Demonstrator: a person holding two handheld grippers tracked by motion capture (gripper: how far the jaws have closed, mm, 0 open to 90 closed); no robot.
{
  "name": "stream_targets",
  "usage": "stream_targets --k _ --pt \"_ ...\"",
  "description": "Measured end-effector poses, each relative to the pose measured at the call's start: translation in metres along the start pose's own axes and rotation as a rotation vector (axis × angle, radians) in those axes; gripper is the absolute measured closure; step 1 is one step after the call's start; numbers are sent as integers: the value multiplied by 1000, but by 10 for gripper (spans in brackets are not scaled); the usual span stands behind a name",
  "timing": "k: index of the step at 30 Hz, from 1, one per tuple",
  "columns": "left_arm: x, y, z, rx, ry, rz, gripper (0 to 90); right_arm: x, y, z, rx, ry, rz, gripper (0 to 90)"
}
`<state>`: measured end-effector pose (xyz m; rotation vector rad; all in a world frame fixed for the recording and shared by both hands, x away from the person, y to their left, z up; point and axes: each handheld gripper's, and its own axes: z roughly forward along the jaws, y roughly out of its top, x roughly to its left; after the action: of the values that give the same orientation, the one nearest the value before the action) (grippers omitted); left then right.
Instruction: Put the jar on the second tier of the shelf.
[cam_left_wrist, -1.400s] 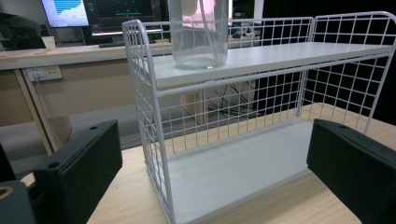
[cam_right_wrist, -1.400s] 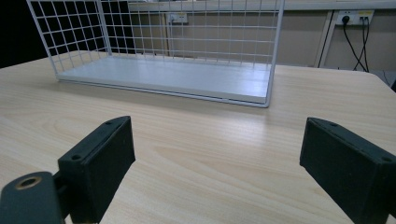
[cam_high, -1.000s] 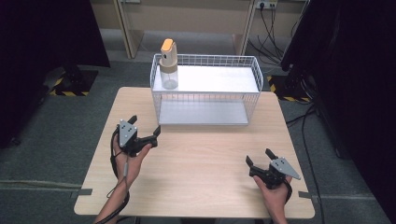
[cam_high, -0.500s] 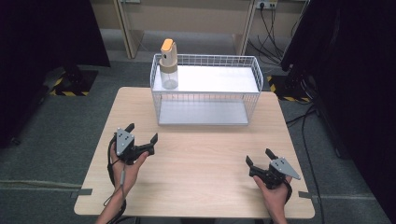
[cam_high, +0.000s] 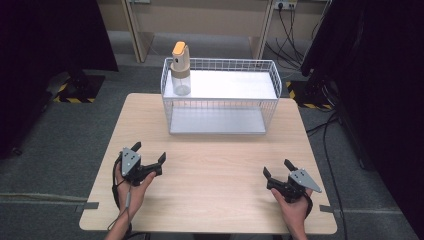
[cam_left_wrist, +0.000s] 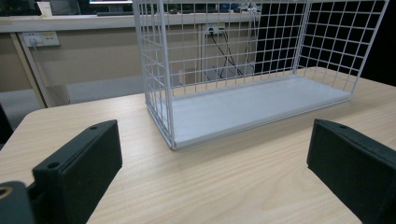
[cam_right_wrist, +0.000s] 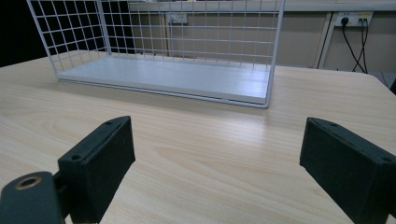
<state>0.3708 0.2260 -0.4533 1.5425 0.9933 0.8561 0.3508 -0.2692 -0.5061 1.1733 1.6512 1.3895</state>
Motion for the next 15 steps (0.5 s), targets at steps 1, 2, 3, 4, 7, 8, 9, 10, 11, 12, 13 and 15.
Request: stream_targets --k 1,2,3,4,7,8,9,10,11,12,13,15 --pt "0 -1 -1 3 1 -1 26 0 0 0 0 0 0 103" --pt "1 -3 -1 4 2 -2 26 0 0 0 0 0 0 104" --pt "1 -4 -2 7 3 -3 26 0 0 0 -1 -1 0 103" --pt "1 -6 -2 11 4 -5 26 0 0 0 -1 -1 0 103" --pt "2 -10 -3 18 6 -9 26 0 0 0 -1 -1 -1 104" --pt "2 -12 -4 23 7 -12 26 0 0 0 -1 -1 0 104" --pt "2 -14 -4 25 9 -15 26 0 0 0 -1 -1 0 103" --pt "3 -16 -4 28 11 -17 26 0 0 0 -1 -1 0 104" --pt "3 -17 -4 29 12 -19 26 0 0 0 -1 -1 -1 103" --pt "4 -18 -5 32 14 -18 25 0 0 0 -1 -1 -1 103" --pt "4 -20 -5 34 17 -19 25 0 0 0 -2 0 -1 104" --pt "6 -23 -6 38 23 -28 24 0 0 0 -3 0 0 104"
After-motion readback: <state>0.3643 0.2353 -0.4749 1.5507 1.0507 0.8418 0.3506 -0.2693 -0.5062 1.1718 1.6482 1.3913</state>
